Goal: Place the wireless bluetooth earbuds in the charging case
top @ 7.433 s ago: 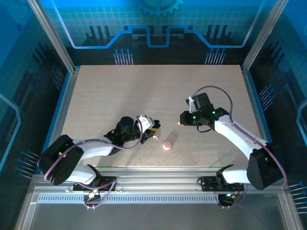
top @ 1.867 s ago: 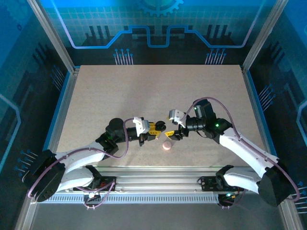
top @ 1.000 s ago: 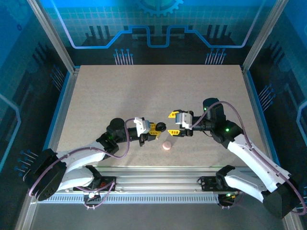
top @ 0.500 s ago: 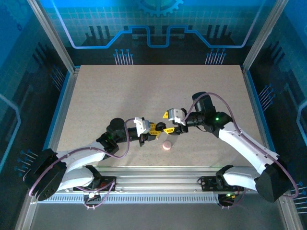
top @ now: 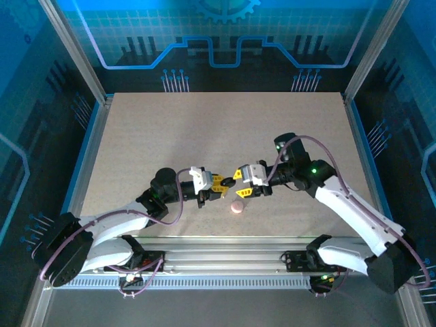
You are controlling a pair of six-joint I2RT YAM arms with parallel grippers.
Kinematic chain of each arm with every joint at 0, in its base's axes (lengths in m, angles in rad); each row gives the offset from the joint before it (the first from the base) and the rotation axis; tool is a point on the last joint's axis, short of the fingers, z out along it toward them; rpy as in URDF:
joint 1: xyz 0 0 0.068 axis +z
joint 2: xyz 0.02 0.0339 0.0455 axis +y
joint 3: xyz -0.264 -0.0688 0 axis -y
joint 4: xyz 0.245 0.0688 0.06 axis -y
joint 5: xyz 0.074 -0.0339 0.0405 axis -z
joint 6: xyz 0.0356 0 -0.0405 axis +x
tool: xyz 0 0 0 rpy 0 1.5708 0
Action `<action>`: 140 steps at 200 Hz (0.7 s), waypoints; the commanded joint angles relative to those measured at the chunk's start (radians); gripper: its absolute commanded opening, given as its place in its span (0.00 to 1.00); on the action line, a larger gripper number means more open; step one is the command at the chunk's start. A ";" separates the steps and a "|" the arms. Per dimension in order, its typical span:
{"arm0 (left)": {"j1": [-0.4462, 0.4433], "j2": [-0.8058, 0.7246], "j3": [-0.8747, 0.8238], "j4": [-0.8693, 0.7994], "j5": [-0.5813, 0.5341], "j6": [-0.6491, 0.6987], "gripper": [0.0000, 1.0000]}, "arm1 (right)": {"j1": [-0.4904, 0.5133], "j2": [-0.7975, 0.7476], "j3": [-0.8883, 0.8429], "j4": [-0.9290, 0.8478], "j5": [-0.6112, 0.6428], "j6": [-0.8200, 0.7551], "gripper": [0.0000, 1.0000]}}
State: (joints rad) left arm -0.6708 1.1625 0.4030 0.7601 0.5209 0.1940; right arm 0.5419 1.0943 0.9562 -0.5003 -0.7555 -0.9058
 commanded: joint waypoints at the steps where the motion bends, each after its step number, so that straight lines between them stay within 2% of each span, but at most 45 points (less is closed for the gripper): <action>1: -0.005 -0.027 -0.011 0.012 0.011 0.026 0.16 | -0.012 -0.039 -0.045 0.071 0.058 0.027 0.46; 18: -0.004 -0.030 -0.011 0.011 0.013 0.026 0.16 | -0.010 -0.012 -0.025 0.073 0.080 0.031 0.46; 88: -0.005 -0.038 -0.012 0.008 0.016 0.027 0.16 | 0.025 0.114 0.040 0.048 0.039 0.006 0.41; 131: -0.004 -0.040 -0.016 0.007 0.014 0.028 0.16 | 0.026 0.138 0.068 0.021 0.001 -0.016 0.33; 140: -0.006 -0.041 -0.015 0.007 0.014 0.028 0.16 | 0.027 0.142 0.071 0.015 -0.001 -0.020 0.28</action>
State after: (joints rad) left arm -0.6704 1.1431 0.4030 0.7605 0.5205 0.1940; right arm 0.5564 1.2274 0.9920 -0.4564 -0.7113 -0.9062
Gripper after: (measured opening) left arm 0.191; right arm 0.328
